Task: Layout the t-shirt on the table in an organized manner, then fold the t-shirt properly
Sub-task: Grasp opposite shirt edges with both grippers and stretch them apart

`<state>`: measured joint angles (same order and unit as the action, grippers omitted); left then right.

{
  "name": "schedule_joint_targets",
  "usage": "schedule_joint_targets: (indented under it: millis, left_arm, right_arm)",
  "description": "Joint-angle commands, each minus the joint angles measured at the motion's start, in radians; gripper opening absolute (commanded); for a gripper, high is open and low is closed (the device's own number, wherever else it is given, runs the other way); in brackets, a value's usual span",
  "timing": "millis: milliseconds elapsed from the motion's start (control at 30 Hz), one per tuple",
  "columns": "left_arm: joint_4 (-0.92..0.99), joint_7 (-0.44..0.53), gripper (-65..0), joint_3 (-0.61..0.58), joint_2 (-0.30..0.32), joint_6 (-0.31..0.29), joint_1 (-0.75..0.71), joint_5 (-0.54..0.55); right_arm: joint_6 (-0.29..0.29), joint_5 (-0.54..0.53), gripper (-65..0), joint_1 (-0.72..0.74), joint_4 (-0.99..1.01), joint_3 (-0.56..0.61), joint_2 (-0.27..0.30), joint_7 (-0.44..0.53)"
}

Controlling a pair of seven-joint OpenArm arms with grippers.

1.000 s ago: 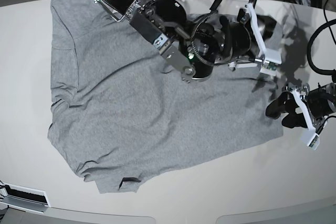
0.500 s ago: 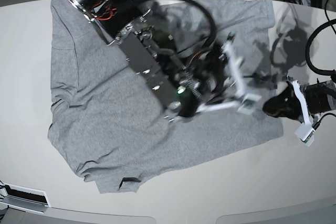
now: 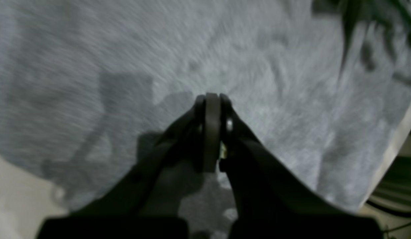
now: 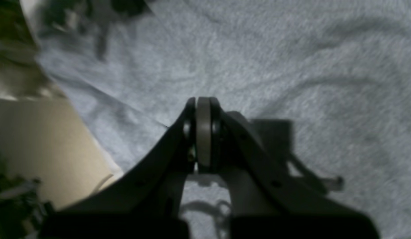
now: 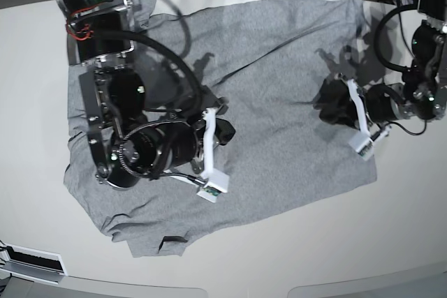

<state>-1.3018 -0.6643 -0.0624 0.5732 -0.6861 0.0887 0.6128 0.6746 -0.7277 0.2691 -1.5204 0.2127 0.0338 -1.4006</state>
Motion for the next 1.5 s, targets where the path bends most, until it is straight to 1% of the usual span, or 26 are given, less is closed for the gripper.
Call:
schedule_joint_targets:
  millis: [0, 67, 133, 233, 300, 400, 500, 533, 633, 700, 733, 767, 800, 833, 900, 967, 1000, 1067, 1167, 1233, 1267, 1333, 1400, 1467]
  left_arm:
    - [0.017, 0.037, -65.0, -0.005, 0.020, 0.010, 0.034, 0.001]
    - [0.082, 0.069, -65.0, -0.026, 0.020, 0.009, 0.059, -0.036]
    - [0.147, 0.098, -65.0, -0.036, 0.021, 0.008, 0.080, -0.074]
    - [0.232, 0.153, -65.0, -0.036, 0.026, 0.005, 0.108, -0.115]
    - [0.278, 0.200, -65.0, -0.035, 0.032, 0.005, 0.128, -0.143]
    - [0.328, 0.245, -65.0, -0.036, 0.046, 0.005, 0.173, -0.178]
    - [0.354, 0.274, -65.0, -0.036, 0.065, 0.006, 0.215, -0.200]
    - [0.362, 0.277, -65.0, -0.036, 0.071, 0.009, 0.232, -0.202]
    - [0.388, 0.282, -65.0, -0.036, 0.079, 0.062, 0.277, -0.221]
    - [0.397, 0.290, -65.0, -0.036, 0.084, 0.089, 0.294, -0.242]
    - [0.397, 0.290, -65.0, -0.036, 0.091, 0.088, 0.294, -0.233]
    - [0.397, 0.275, -65.0, -0.035, 0.098, 0.075, 0.294, -0.195]
    - [0.396, 0.252, -65.0, -0.035, 0.107, 0.031, 0.294, -0.134]
    - [0.394, 0.220, -65.0, -0.035, 0.113, -0.012, 0.294, -0.060]
    - [0.380, 0.126, -65.0, -0.035, 0.110, -0.012, 0.294, 0.095]
    - [0.373, 0.032, -65.0, -0.035, 0.093, -0.012, 0.291, 0.216]
    - [0.373, -0.011, -65.0, -0.035, 0.080, -0.012, 0.287, 0.256]
    - [0.373, -0.075, -65.0, -0.035, 0.052, -0.012, 0.273, 0.296]
    - [0.373, -0.100, -65.0, -0.035, 0.016, -0.012, 0.250, 0.320]
    - [0.372, -0.100, -65.0, -0.035, -0.011, -0.012, 0.233, 0.315]
    - [0.372, -0.099, -65.0, -0.035, -0.026, -0.012, 0.224, 0.292]
    - [0.372, -0.080, -65.0, -0.035, -0.061, -0.012, 0.204, 0.209]
    - [0.373, -0.015, -65.0, -0.035, -0.089, -0.012, 0.180, 0.103]
    - [0.373, 0.062, -65.0, -0.036, -0.100, -0.012, 0.154, 0.003]
  right_arm:
    - [0.011, -0.031, -65.0, 0.027, -0.018, -0.017, 0.021, 0.004]
    - [0.023, -0.066, -65.0, 0.027, -0.018, -0.040, 0.057, 0.004]
    - [0.023, -0.091, -65.0, 0.027, -0.018, -0.062, 0.095, 0.004]
    - [0.023, -0.094, -65.0, 0.020, -0.018, -0.095, 0.146, 0.004]
    - [0.023, -0.078, -65.0, 0.015, -0.018, -0.104, 0.181, 0.004]
    - [0.023, -0.067, -65.0, 0.007, -0.018, -0.104, 0.227, 0.004]
    - [0.023, 0.035, -65.0, -0.001, -0.018, -0.104, 0.258, 0.027]
    - [0.001, 0.082, -65.0, -0.003, -0.018, -0.104, 0.269, 0.052]
    - [-0.091, 0.201, -65.0, -0.004, -0.018, -0.104, 0.307, 0.137]
    - [-0.142, 0.239, -65.0, -0.003, -0.018, -0.104, 0.328, 0.162]
    - [-0.154, 0.235, -65.0, -0.003, -0.018, -0.104, 0.334, 0.164]
    - [-0.159, 0.228, -65.0, -0.003, -0.018, -0.104, 0.334, 0.164]
    - [-0.157, 0.216, -65.0, -0.004, -0.018, -0.104, 0.332, 0.165]
    - [-0.139, 0.193, -65.0, -0.006, -0.018, -0.104, 0.332, 0.168]
    - [-0.097, 0.144, -65.0, -0.009, -0.018, -0.104, 0.332, 0.171]
    - [-0.087, 0.121, -65.0, -0.011, -0.018, -0.104, 0.332, 0.171]
    - [-0.087, 0.121, -65.0, -0.011, -0.018, -0.104, 0.332, 0.171]
    - [-0.087, 0.121, -65.0, -0.011, -0.018, -0.104, 0.332, 0.171]
    - [-0.087, 0.122, -65.0, -0.010, -0.018, -0.104, 0.329, 0.194]
    - [-0.087, 0.121, -65.0, -0.011, -0.018, -0.104, 0.329, 0.205]
    - [-0.087, 0.122, -65.0, -0.011, -0.018, -0.104, 0.329, 0.204]
    - [-0.087, 0.122, -65.0, -0.011, -0.018, -0.104, 0.329, 0.204]
    - [-0.085, 0.121, -65.0, -0.009, -0.018, -0.104, 0.329, 0.204]
    - [-0.067, 0.105, -65.0, -0.005, -0.018, -0.104, 0.329, 0.204]
